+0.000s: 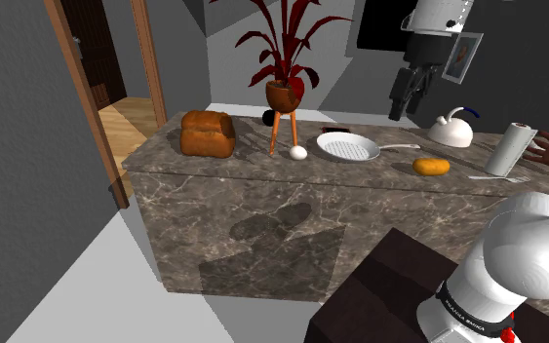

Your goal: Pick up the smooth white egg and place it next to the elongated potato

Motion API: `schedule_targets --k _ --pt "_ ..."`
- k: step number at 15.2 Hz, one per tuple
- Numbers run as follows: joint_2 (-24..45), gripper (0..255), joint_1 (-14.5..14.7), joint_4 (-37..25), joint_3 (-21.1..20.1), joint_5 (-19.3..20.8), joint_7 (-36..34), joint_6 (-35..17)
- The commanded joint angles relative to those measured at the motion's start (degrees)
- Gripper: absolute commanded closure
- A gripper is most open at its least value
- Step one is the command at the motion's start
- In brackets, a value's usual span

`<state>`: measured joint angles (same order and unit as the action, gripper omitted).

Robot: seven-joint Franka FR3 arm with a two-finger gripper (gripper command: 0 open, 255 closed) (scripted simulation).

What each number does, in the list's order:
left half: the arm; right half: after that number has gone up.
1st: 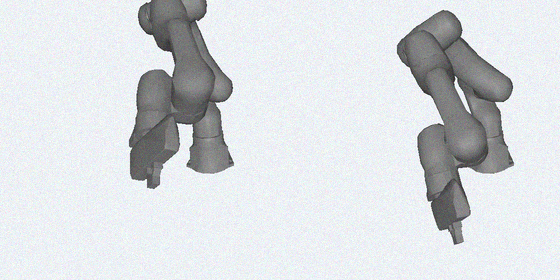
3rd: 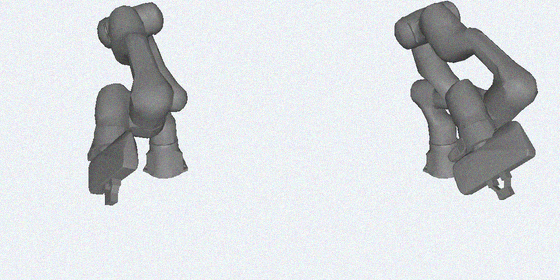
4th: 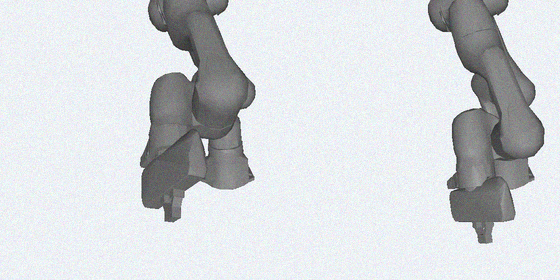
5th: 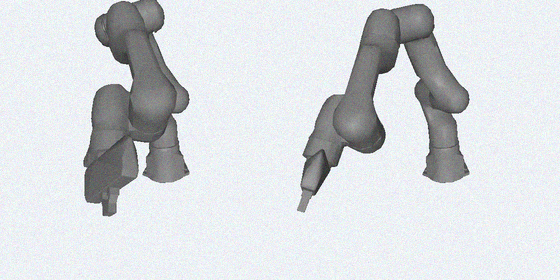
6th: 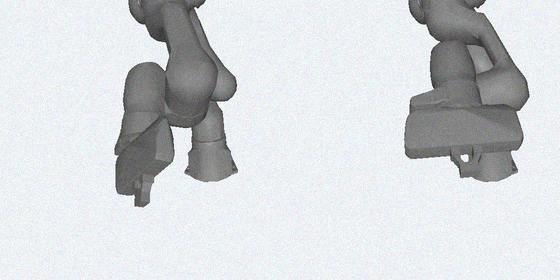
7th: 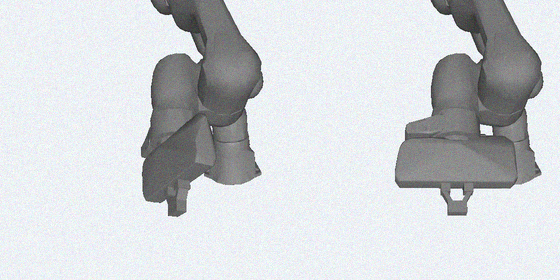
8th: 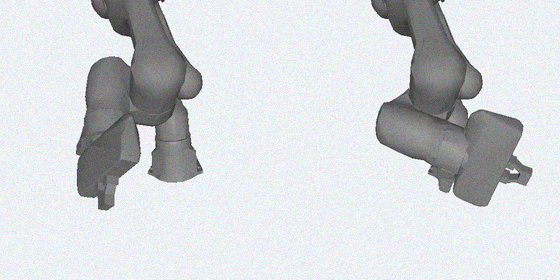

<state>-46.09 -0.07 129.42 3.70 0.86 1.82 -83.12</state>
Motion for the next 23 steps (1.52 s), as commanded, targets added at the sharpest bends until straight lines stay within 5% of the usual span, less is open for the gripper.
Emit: schedule_targets --k 1,12,23 --pt "0.0 0 0.0 0.0 0.0 0.0 0.0 0.0" --pt "15.7 0 0.6 2.5 5.1 2.7 7.5 -20.4" --pt "37.3 0 1.6 -5.1 9.3 0.8 15.6 -36.6"
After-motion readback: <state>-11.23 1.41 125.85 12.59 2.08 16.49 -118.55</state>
